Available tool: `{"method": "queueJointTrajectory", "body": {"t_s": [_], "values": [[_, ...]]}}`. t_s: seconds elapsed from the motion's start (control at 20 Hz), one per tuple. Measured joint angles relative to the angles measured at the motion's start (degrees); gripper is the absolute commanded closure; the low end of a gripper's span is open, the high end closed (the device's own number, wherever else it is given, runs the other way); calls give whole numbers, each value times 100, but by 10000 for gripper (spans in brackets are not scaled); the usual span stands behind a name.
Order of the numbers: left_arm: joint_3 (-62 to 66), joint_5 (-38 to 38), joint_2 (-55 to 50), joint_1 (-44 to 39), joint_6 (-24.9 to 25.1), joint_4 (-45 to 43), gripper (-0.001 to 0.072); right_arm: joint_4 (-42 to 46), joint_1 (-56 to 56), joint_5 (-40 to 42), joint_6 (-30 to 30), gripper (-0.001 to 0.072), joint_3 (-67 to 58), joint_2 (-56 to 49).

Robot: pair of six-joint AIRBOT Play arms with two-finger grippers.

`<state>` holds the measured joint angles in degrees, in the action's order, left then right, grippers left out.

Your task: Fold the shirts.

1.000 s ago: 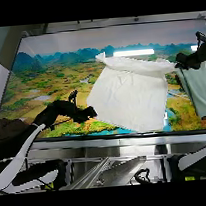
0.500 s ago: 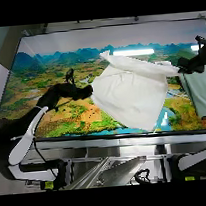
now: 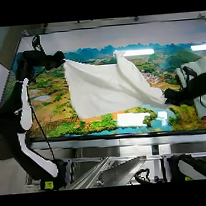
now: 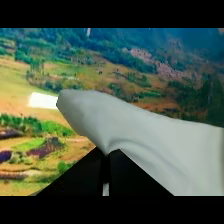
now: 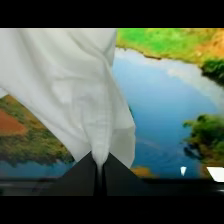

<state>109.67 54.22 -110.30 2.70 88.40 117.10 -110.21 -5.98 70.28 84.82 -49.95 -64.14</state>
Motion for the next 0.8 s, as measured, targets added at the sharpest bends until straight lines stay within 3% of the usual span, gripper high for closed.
{"method": "queueJointTrajectory", "body": {"t_s": [0.05,0.1,0.15,0.35,0.55,0.8], "values": [[275,92,-184,13,2,-17,515,-149,72,-247,-98,690,236,170],[439,149,-306,9,4,-24,90,-249,116,-514,-175,689,409,291],[520,168,-372,-2,11,-28,7,-323,140,-769,-236,689,535,363],[632,599,-313,168,15,-33,9,-503,-2,-1493,-254,689,750,282],[546,1827,168,640,24,-28,10,-579,-485,-1856,79,689,623,-39],[-1410,2900,1353,933,223,-9,10,-651,-1104,-2052,549,690,369,-431]]}}
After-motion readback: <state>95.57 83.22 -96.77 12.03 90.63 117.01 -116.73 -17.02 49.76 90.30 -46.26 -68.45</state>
